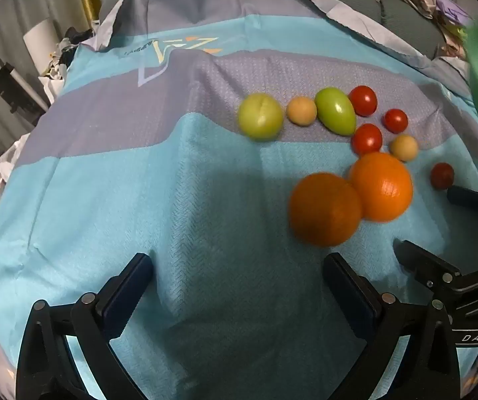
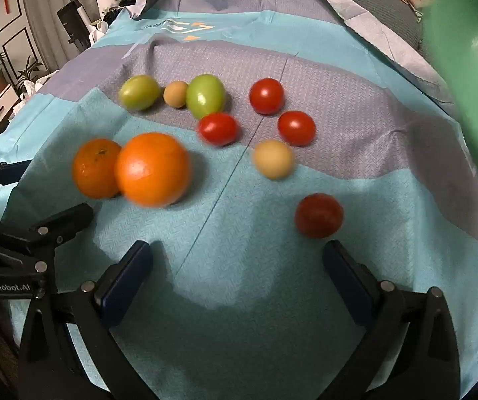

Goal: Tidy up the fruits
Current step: 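Move the left tool to one orange while the right tool approaches the larger orange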

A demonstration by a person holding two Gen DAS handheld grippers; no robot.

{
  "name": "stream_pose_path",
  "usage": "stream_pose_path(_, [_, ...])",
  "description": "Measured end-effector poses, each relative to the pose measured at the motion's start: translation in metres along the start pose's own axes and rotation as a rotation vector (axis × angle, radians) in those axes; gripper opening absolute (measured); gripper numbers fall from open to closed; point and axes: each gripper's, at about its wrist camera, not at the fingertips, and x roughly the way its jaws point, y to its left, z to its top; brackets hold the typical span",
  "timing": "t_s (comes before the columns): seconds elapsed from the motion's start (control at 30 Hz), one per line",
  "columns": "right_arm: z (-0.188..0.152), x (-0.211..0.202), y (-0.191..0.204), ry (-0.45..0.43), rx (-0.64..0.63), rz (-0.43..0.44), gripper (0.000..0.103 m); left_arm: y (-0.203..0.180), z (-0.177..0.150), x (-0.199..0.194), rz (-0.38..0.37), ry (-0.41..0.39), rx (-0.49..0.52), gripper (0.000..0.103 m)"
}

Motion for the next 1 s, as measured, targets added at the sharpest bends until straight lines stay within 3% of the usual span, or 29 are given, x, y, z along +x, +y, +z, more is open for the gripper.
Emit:
stream_pose_path(0.7, [-0.0011,0.0001,0.0006,0.001,-0.002,-0.003,0.103,0.0033,-0.0023,-0.0006,-0.005,0.017,-0.016,0.103])
stream_pose_path(1.0, [-0.0036,0.0005,0.0057,0.003,0.034,-0.029,0.103,0.0049,-0.0033,-0.0083,0.026,0.001,-0.030,0.097])
